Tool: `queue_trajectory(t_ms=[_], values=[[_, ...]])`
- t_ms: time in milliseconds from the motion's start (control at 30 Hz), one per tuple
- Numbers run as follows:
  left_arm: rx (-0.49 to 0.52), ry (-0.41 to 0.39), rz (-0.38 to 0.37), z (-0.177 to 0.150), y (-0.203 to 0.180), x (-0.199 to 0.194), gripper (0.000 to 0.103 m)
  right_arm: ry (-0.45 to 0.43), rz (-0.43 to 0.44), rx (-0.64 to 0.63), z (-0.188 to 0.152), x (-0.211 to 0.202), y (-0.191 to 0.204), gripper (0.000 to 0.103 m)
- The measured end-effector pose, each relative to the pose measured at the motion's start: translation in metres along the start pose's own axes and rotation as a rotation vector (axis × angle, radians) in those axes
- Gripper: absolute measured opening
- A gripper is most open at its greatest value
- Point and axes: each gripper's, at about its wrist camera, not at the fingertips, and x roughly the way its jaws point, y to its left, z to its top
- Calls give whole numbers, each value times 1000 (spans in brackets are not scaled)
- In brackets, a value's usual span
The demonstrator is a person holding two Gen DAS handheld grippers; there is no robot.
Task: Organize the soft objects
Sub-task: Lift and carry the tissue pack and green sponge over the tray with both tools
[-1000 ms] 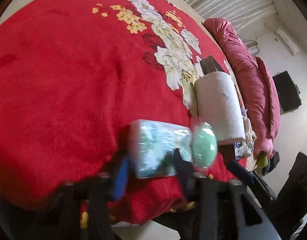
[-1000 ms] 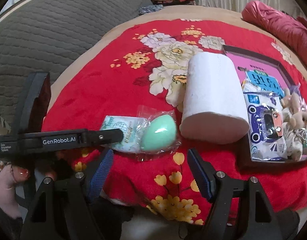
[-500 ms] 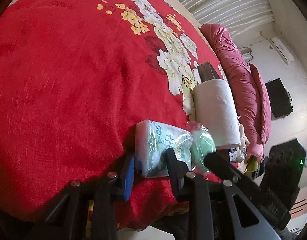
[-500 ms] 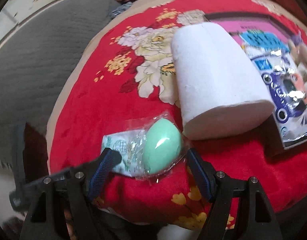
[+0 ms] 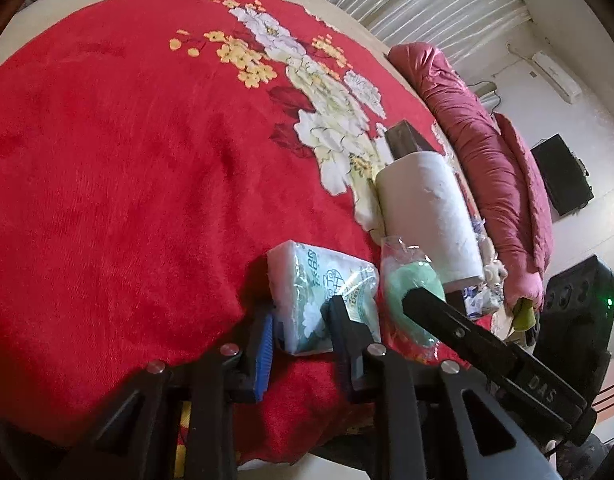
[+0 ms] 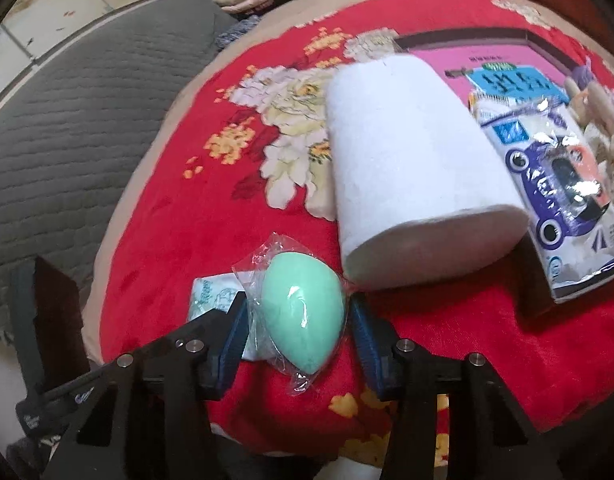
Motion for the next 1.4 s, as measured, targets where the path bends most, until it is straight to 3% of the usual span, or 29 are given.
queue_trajectory(t_ms=[233,400,667,1067,1400], values=[[11,-52,4,0,-11,-23,25,-82,28,-42,7,-37,3,51],[77,-112,13,0,-38,-46,25,-166,24,-86,13,-69,6,51],[167,-153,-3,8,-94,-60,25,-308,-55,-145,25,-115,-13,51],[328,-92,-1,15,-196,-11,25,-454,-229,-41,36,-166,-101,51],[428,-65,52,15,-251,34,25,-522,-287,1,34,-190,-148,51]])
